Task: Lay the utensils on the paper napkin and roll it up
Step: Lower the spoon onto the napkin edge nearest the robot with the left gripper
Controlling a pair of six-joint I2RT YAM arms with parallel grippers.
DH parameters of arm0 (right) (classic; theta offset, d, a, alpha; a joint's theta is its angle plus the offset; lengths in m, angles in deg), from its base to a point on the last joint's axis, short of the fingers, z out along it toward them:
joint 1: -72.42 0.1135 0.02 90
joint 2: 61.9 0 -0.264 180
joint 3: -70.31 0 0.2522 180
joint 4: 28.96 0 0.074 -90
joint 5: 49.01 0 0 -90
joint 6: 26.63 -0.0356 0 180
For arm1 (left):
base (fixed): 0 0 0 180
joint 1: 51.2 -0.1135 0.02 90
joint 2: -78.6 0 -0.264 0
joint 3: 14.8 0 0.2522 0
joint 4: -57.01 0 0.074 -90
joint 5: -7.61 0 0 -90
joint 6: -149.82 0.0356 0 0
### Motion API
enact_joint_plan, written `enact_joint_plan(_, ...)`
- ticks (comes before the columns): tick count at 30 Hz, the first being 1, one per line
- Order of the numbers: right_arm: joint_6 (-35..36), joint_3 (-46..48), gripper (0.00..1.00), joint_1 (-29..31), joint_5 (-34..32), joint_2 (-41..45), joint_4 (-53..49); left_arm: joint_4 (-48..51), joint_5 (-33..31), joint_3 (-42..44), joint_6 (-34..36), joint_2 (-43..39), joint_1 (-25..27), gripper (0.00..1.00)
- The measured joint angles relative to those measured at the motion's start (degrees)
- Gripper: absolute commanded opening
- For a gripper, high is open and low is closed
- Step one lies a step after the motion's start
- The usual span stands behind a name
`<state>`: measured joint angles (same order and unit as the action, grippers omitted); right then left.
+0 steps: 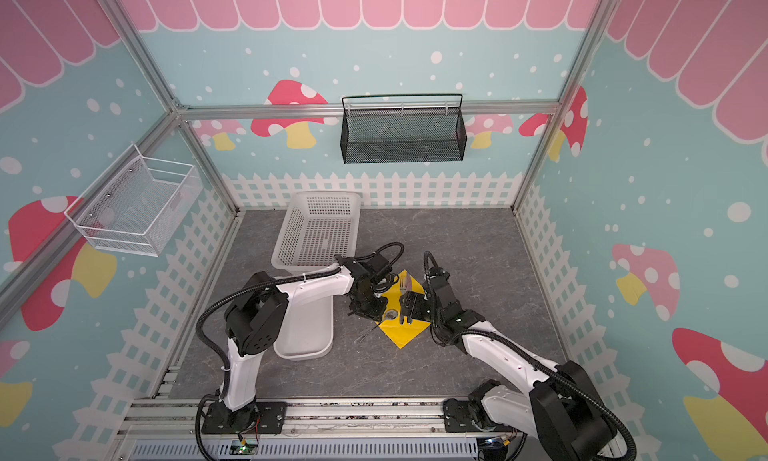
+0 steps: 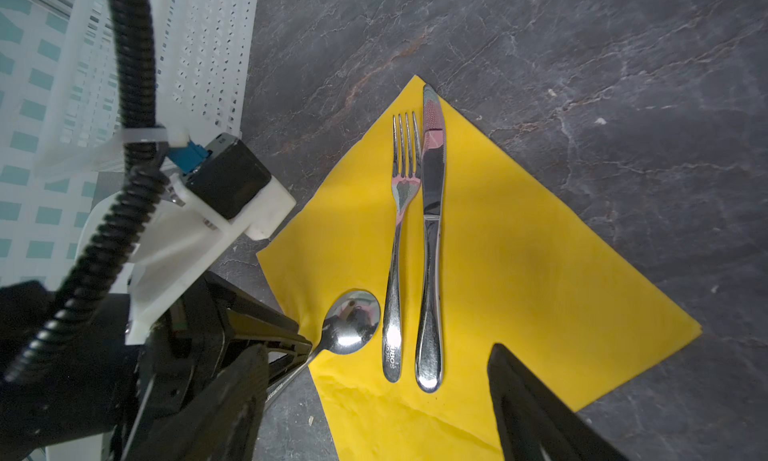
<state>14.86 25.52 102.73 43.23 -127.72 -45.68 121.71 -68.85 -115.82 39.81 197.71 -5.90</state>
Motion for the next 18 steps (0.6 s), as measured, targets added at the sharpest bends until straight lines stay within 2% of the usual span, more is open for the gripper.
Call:
enact_joint_plan(11, 0.0, 0.0, 0.84, 0.0, 0.02, 0.0, 0.0, -0.76, -0.96, 1.77, 1.38, -0.68, 0.72, 0.27)
enact_joint_plan(18, 0.0, 0.0, 0.84, 0.0, 0.07, -0.11, 0.0, -1.07, -4.24, 2.12, 1.38, -1.25, 2.14, 0.27)
